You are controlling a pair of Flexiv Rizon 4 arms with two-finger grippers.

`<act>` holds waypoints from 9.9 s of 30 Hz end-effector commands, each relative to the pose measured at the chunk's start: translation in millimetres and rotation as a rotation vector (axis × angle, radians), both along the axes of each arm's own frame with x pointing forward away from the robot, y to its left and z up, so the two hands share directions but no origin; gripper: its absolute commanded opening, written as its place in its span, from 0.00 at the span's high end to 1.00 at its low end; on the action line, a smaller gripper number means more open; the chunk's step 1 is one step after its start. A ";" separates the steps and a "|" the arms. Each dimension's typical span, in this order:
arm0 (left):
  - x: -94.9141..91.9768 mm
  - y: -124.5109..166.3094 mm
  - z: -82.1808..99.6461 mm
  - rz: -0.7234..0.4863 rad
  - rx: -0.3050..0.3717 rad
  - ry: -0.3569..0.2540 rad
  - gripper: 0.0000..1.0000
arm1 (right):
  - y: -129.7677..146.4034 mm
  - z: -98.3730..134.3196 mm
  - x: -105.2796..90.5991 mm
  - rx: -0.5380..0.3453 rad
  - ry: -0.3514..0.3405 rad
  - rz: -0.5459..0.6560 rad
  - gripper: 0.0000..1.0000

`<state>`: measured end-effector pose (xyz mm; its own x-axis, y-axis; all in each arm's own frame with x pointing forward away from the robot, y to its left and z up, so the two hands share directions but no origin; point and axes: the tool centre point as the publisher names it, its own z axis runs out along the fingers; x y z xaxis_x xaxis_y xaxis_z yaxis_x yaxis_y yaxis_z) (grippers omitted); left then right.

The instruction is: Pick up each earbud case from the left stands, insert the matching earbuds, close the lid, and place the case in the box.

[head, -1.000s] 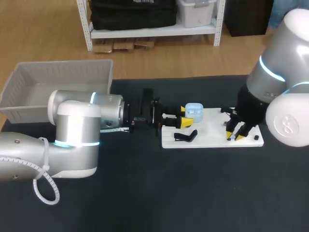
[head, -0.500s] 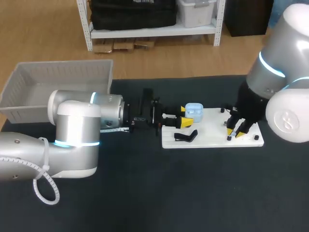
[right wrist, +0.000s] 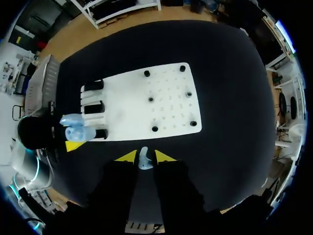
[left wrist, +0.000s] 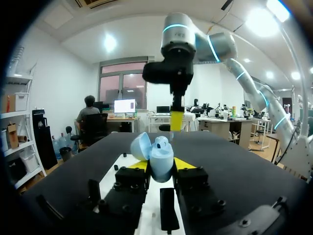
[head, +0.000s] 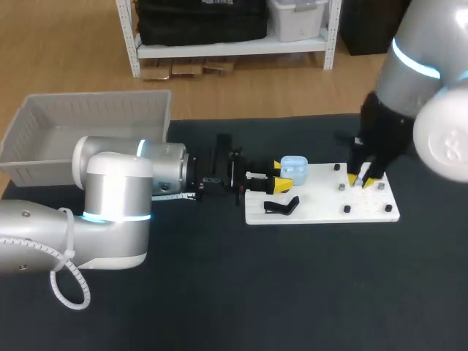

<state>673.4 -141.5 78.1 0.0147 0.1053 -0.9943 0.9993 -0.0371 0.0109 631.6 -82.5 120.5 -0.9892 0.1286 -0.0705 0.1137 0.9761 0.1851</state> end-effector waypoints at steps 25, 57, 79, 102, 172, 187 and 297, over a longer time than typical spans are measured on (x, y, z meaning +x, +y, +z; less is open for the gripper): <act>1.0 -0.2 -0.6 -0.002 -0.001 0.000 1.00 | 40.6 46.8 -4.3 -0.001 -0.005 0.199 1.00; 1.0 -0.2 -0.6 -0.002 -0.001 0.000 1.00 | 100.8 35.1 18.3 -0.013 0.041 0.499 1.00; 1.0 -0.2 -0.6 -0.002 -0.001 0.000 1.00 | 103.6 23.3 18.6 -0.022 -0.009 0.524 1.00; 1.0 -0.2 -0.6 -0.002 -0.001 0.000 1.00 | 105.4 13.7 25.0 -0.013 -0.029 0.532 1.00; 1.0 -0.2 -0.6 -0.002 -0.001 0.000 1.00 | 107.3 2.1 32.1 -0.013 -0.004 0.552 0.55; 1.0 -0.2 -0.6 -0.002 -0.001 0.000 1.00 | 99.3 15.7 26.7 0.017 -0.032 0.524 0.51; 1.0 -0.2 -0.6 -0.002 -0.001 0.000 1.00 | 55.0 -12.5 73.9 0.048 0.000 0.249 0.07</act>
